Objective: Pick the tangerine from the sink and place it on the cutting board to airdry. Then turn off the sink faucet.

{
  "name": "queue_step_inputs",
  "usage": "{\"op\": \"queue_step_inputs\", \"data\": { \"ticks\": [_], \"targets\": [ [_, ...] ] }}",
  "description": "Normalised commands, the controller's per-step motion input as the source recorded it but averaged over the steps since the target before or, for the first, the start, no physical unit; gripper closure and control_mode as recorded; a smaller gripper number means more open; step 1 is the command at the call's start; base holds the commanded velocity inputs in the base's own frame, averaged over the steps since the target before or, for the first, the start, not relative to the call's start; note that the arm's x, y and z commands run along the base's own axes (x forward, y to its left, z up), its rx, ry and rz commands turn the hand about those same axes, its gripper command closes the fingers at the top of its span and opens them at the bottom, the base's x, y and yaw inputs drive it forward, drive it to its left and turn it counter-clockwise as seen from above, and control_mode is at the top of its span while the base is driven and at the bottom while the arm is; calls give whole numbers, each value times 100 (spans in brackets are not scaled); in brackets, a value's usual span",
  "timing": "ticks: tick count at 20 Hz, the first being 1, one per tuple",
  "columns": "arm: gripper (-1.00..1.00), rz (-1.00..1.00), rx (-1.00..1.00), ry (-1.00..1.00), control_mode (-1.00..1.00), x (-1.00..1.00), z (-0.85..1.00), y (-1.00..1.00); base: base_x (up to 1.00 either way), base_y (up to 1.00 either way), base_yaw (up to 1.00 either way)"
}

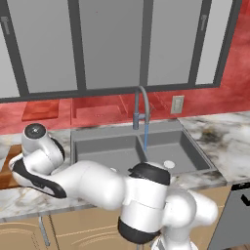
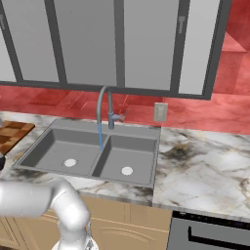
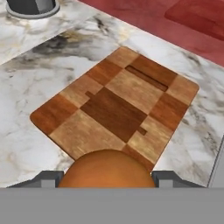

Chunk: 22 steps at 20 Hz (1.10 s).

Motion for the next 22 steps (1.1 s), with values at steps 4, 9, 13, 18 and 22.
{"op": "queue_step_inputs", "data": {
  "ticks": [4,9,13,18,22],
  "targets": [
    [100,0,0,4,-100,20,-20,2,0,0,0],
    [100,0,0,4,-100,20,-22,2,0,0,0],
    [100,0,0,3,-100,16,-20,1,0,0,0],
    [100,0,0,1,-100,10,-18,1,0,0,0],
    [100,0,0,2,-100,11,-19,4,0,0,0]
  ]
}}
